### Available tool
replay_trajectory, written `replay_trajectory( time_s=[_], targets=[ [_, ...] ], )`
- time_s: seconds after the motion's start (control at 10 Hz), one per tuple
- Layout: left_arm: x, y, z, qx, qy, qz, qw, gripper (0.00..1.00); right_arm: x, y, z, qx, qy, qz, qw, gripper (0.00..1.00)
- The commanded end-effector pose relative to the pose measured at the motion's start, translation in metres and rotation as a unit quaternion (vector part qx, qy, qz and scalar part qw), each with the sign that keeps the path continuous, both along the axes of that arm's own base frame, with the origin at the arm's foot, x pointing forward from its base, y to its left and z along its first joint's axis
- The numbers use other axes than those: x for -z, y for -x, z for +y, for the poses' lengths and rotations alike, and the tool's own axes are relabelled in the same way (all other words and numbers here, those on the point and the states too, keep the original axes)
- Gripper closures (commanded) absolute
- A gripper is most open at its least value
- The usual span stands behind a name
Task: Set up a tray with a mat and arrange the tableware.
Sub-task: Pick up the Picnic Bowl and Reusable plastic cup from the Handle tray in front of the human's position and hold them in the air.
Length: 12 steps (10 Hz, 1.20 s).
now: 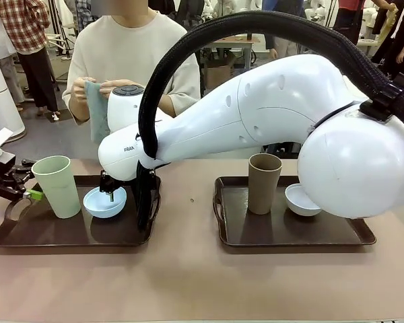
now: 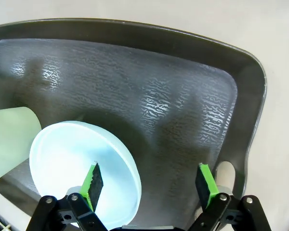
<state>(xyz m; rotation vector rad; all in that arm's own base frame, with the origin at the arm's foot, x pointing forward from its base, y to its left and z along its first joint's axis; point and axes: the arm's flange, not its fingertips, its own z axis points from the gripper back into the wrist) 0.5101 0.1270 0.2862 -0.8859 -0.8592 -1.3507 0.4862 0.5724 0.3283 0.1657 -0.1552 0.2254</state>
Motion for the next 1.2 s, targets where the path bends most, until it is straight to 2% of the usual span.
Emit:
replay_trajectory(
  time_s=[0.0,1.1],
  targets=[
    [0.002,0.005,-0.002,0.023,-0.004,-0.011,1.000,0.00,0.002,-0.002,0.004,0.013,-0.014,0.002,1.000,0.00],
    [0.003,0.012,-0.049,0.058,0.015,-0.013,0.998,0.00,0.007,-0.006,0.015,0.018,-0.026,0.000,1.000,0.00]
  ],
)
